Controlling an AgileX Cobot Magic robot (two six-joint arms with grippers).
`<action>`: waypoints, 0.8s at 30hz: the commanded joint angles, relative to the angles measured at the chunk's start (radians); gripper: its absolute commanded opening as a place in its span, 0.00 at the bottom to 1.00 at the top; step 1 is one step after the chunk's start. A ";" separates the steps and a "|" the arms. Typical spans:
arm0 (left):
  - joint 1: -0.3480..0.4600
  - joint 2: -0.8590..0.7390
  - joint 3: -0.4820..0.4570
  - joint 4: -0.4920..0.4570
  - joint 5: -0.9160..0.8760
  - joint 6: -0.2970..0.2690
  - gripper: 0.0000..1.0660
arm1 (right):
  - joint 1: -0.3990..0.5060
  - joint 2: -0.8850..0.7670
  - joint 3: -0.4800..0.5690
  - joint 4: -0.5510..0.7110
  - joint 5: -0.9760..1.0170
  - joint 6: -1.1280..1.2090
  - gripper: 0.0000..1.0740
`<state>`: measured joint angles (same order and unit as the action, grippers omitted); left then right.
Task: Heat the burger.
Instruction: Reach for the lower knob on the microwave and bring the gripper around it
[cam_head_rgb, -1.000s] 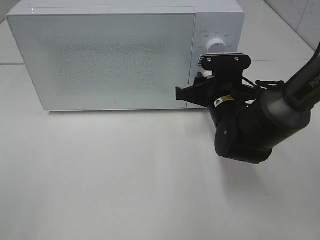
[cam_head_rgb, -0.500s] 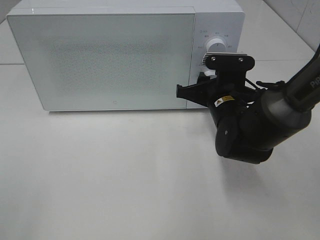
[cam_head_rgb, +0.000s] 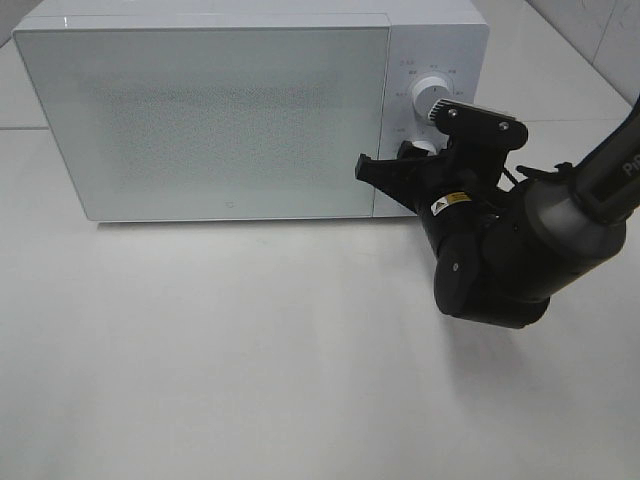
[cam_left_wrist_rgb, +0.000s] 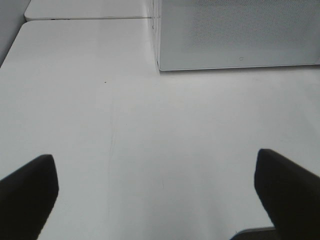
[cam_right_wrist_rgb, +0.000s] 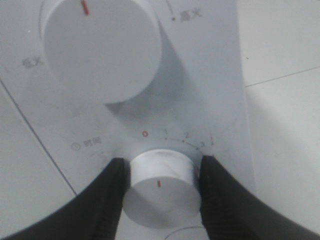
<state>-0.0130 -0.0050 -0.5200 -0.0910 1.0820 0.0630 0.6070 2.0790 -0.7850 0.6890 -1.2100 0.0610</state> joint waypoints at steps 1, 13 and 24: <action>0.004 -0.006 0.003 -0.002 -0.012 -0.005 0.94 | 0.001 -0.004 -0.019 -0.100 -0.057 0.236 0.00; 0.004 -0.006 0.003 -0.002 -0.012 -0.005 0.94 | 0.001 -0.004 -0.019 -0.139 -0.058 0.955 0.00; 0.004 -0.006 0.003 -0.002 -0.012 -0.005 0.94 | 0.001 -0.004 -0.019 -0.138 -0.085 1.467 0.00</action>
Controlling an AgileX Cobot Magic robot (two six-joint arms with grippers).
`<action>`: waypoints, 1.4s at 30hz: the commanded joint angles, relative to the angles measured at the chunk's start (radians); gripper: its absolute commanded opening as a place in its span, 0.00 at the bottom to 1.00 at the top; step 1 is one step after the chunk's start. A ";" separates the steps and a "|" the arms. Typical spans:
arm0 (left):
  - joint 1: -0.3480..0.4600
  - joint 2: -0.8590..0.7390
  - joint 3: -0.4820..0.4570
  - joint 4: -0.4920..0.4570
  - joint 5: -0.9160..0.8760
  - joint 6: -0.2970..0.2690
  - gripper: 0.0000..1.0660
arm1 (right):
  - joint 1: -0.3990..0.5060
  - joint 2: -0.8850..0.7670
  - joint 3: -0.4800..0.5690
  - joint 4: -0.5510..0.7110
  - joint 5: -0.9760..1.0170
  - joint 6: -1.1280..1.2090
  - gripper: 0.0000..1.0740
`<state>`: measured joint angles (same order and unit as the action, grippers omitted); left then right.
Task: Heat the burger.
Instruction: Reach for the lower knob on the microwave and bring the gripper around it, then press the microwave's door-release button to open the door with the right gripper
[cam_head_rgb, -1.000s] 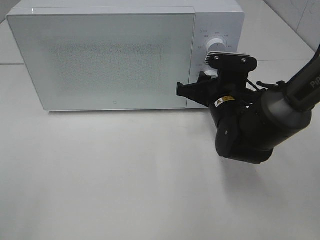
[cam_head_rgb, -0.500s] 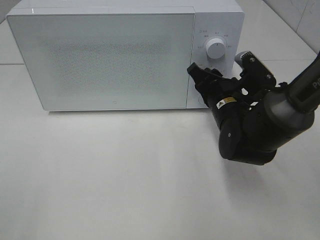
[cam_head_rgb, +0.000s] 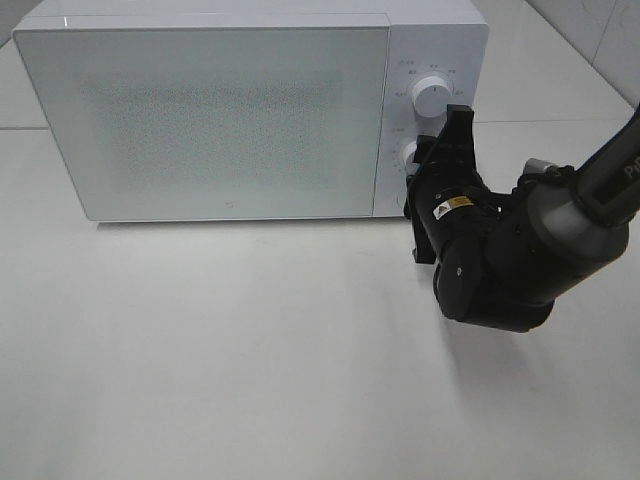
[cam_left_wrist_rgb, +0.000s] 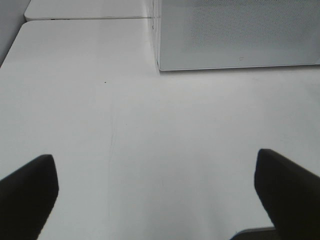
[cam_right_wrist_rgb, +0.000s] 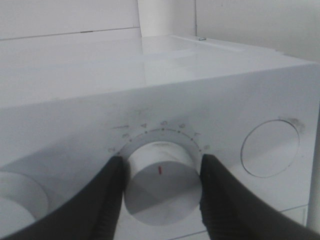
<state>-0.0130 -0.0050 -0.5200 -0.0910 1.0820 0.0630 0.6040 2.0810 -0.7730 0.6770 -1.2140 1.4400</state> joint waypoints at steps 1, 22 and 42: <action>0.004 -0.006 0.003 -0.002 -0.012 -0.005 0.94 | 0.004 -0.006 -0.031 -0.126 -0.081 0.088 0.00; 0.004 -0.006 0.003 -0.002 -0.012 -0.005 0.94 | 0.004 -0.006 -0.031 -0.096 -0.080 0.090 0.05; 0.004 -0.006 0.003 -0.002 -0.012 -0.005 0.94 | 0.008 -0.062 0.076 -0.020 -0.078 -0.082 0.72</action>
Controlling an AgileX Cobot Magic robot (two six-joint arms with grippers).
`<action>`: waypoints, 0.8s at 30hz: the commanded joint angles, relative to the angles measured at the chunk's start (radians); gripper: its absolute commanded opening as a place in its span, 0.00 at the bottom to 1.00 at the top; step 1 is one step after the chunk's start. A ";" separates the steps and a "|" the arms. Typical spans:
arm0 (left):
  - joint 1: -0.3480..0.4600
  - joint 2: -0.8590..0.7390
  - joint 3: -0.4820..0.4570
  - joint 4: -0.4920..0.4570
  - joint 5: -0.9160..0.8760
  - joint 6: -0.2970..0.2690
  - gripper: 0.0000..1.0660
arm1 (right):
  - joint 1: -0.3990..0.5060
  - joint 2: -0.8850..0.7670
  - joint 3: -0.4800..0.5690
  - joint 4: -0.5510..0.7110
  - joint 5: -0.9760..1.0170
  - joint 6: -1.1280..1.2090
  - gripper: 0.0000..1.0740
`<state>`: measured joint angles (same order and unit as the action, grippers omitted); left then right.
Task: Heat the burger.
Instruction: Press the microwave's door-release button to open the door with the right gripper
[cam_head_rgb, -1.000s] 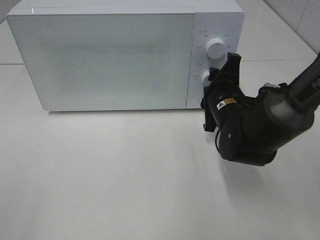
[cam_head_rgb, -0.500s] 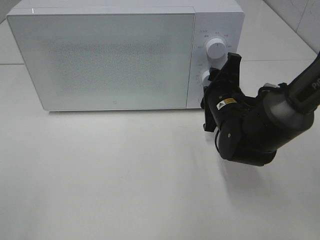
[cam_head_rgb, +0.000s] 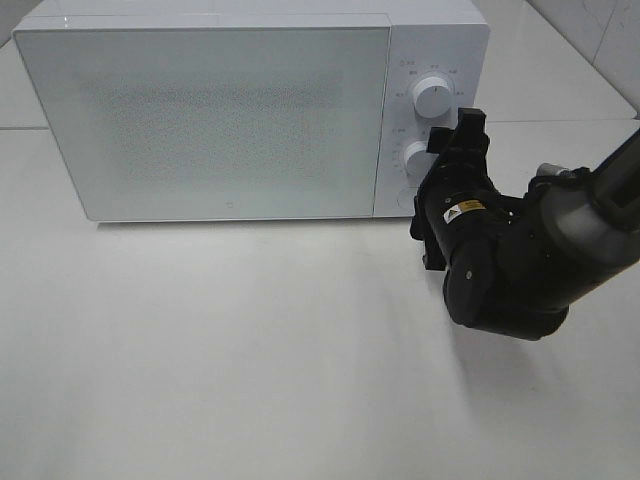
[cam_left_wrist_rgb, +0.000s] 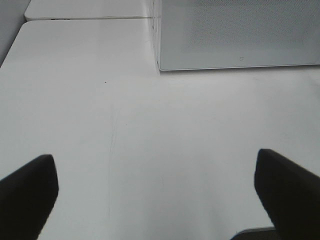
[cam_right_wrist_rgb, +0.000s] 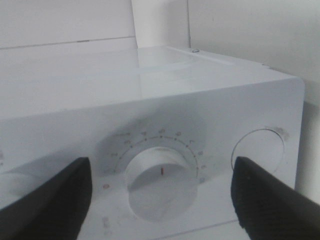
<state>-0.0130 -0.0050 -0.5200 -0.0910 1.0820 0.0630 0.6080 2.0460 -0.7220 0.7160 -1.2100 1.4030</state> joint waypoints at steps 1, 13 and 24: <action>0.004 -0.006 0.003 -0.002 -0.012 -0.005 0.94 | 0.004 -0.027 0.025 -0.059 -0.082 -0.045 0.72; 0.004 -0.006 0.003 -0.002 -0.012 -0.005 0.94 | 0.004 -0.186 0.193 -0.210 0.127 -0.347 0.70; 0.004 -0.006 0.003 -0.002 -0.012 -0.005 0.94 | -0.045 -0.383 0.204 -0.217 0.640 -0.949 0.70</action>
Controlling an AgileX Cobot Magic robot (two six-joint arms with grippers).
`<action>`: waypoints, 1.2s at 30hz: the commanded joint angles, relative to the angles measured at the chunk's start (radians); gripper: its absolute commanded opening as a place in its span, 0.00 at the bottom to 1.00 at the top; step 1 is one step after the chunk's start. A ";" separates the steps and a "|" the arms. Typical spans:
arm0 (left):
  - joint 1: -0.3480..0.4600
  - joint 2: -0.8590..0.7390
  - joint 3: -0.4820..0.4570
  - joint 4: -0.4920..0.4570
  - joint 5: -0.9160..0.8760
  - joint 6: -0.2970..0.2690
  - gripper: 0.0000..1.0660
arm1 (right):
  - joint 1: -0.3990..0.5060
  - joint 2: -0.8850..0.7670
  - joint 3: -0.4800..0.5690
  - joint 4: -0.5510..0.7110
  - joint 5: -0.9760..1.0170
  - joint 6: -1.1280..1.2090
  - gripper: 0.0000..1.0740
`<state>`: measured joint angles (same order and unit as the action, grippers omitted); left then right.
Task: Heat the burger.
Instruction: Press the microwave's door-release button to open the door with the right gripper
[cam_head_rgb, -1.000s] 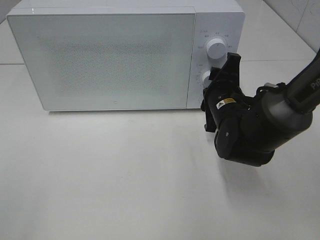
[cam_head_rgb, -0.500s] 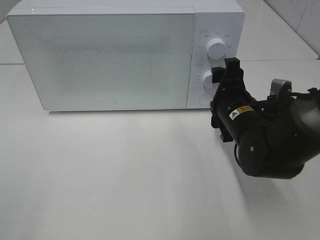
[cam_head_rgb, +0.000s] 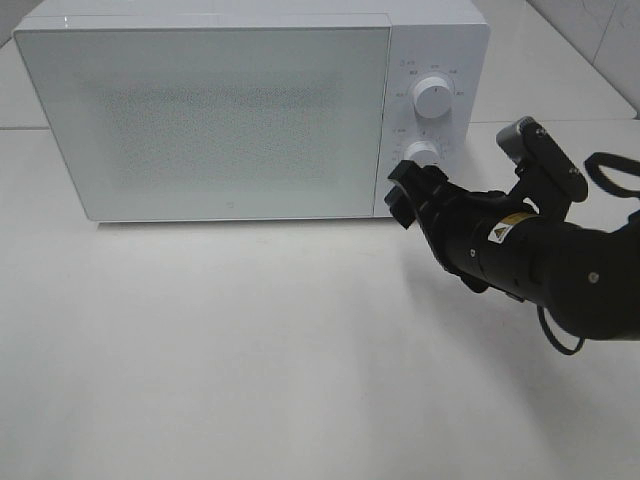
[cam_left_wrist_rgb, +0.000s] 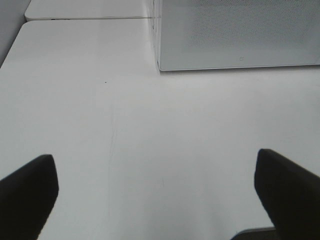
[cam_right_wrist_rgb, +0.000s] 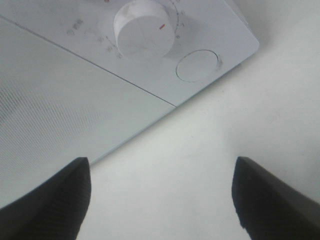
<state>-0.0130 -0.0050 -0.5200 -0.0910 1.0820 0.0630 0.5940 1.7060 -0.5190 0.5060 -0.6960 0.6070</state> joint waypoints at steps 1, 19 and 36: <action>0.004 -0.006 0.003 -0.002 -0.012 -0.005 0.94 | -0.060 -0.067 0.001 -0.010 0.206 -0.238 0.70; 0.004 -0.006 0.003 -0.002 -0.012 -0.005 0.94 | -0.150 -0.297 -0.099 -0.106 0.981 -0.746 0.70; 0.004 -0.006 0.003 -0.002 -0.012 -0.005 0.94 | -0.155 -0.824 -0.129 -0.348 1.365 -0.607 0.73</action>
<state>-0.0130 -0.0050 -0.5200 -0.0910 1.0820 0.0630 0.4490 0.9750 -0.6430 0.2080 0.6080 -0.0380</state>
